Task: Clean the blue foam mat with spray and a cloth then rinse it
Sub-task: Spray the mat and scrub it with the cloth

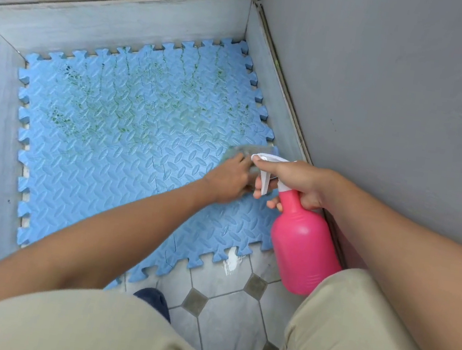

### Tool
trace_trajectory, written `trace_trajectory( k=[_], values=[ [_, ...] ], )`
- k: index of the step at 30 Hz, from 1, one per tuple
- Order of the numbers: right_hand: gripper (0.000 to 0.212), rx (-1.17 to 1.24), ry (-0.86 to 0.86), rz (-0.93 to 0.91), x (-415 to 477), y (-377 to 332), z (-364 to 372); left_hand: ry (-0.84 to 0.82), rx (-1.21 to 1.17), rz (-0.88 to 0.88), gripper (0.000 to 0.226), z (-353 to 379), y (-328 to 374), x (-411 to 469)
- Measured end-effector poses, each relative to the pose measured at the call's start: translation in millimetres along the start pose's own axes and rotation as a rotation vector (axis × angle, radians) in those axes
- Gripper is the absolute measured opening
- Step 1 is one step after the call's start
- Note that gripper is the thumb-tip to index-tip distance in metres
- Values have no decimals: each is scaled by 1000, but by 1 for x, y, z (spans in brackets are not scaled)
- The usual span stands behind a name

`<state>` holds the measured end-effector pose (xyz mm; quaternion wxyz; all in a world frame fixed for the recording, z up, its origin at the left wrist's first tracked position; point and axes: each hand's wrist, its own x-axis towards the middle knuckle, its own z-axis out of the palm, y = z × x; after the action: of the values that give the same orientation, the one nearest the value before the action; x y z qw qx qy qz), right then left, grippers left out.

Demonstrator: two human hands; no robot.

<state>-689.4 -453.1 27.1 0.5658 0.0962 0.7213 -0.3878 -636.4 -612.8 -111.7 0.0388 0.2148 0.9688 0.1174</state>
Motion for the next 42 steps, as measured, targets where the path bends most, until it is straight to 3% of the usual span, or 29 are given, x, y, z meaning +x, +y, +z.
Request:
trace_trajectory(
  k=[3, 6, 9, 11, 14, 17, 20, 24, 26, 27, 30, 32, 38, 42],
  values=[
    [51, -1, 15, -3, -2, 1, -1, 105, 56, -222, 45, -9, -37, 0],
    [47, 41, 98, -18, 2, 5, -6, 100, 35, -500, 43, -20, -84, -14],
    [48, 59, 132, -9, 5, 5, -9, 79, -14, -530, 42, -29, -82, -33],
    [49, 68, 133, -6, 6, 4, -10, 45, -55, -401, 43, -28, -52, -42],
    [50, 76, 140, -13, 8, 1, -9, 36, -121, -12, 41, -11, 11, -63],
    [50, 68, 142, -9, 10, -1, -10, -94, -87, 345, 32, 5, 70, -91],
    [50, 60, 145, -9, 10, -2, -10, -112, -38, 391, 35, 9, 64, -100],
    [44, 94, 138, -29, 7, -1, -10, 90, -78, 164, 32, -12, 11, -89],
    [48, 77, 137, -28, 7, 2, -10, 178, -223, -29, 25, -32, -20, -87],
    [49, 70, 140, -27, 6, 3, -9, 226, -177, -150, 24, -36, -41, -89],
    [52, 58, 143, -27, 6, 7, -7, 169, -60, -599, 24, -45, -95, -110],
    [54, 50, 145, -30, 5, 6, -5, 121, -74, -770, 34, -44, -118, -124],
    [32, 69, 176, -103, -2, -2, 1, 52, -39, -855, 43, -44, -124, -125],
    [56, 65, 264, -82, 3, -1, 0, 35, -29, -859, 43, -45, -125, -125]
  ],
)
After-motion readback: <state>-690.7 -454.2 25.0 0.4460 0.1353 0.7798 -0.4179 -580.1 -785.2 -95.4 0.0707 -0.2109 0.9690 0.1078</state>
